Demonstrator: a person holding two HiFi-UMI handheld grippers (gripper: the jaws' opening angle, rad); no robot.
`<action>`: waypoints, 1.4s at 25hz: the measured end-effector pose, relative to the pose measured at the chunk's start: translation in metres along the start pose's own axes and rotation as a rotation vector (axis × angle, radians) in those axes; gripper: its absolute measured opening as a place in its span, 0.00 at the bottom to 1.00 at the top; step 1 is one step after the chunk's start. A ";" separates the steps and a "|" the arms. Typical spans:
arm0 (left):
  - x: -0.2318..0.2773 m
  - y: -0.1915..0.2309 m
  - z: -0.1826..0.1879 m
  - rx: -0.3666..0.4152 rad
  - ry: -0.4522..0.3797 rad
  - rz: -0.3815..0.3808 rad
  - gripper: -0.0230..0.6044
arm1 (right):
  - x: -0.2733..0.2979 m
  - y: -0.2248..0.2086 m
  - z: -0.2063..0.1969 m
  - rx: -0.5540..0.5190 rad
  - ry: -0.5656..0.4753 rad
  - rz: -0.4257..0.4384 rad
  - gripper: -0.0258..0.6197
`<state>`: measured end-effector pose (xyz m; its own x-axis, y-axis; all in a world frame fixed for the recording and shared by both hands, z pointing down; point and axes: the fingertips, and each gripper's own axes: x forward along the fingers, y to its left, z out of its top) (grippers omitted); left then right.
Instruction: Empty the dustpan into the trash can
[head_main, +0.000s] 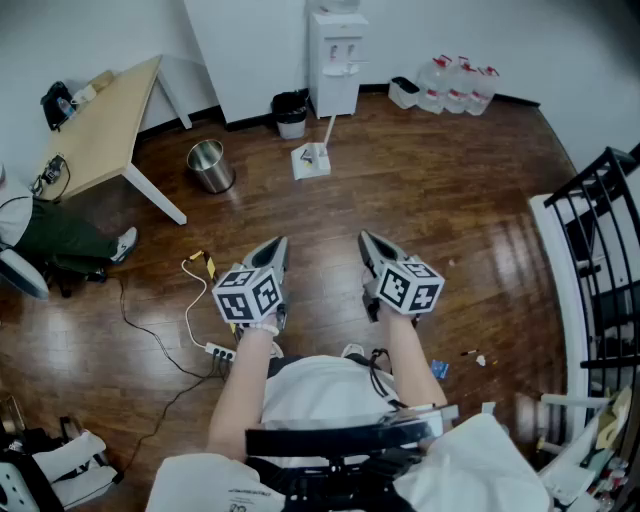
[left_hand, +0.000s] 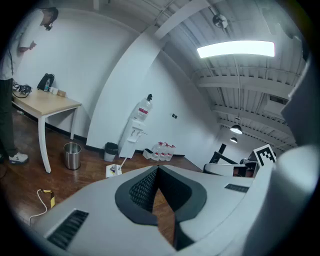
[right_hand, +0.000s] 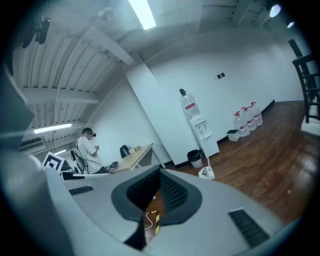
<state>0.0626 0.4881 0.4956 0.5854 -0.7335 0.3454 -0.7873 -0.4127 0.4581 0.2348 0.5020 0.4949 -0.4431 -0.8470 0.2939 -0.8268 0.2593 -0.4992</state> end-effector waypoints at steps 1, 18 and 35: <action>0.004 -0.005 0.000 0.000 -0.002 0.002 0.03 | -0.003 -0.004 0.005 -0.003 -0.006 0.000 0.06; 0.058 -0.040 -0.040 -0.058 0.024 0.081 0.03 | -0.023 -0.096 0.016 0.035 0.004 0.076 0.10; 0.240 0.081 0.108 -0.037 0.046 0.015 0.03 | 0.209 -0.139 0.123 0.024 0.031 0.048 0.45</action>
<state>0.1181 0.2204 0.5276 0.5825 -0.7133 0.3897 -0.7889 -0.3807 0.4824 0.2999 0.2317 0.5260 -0.4926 -0.8190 0.2942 -0.7960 0.2873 -0.5328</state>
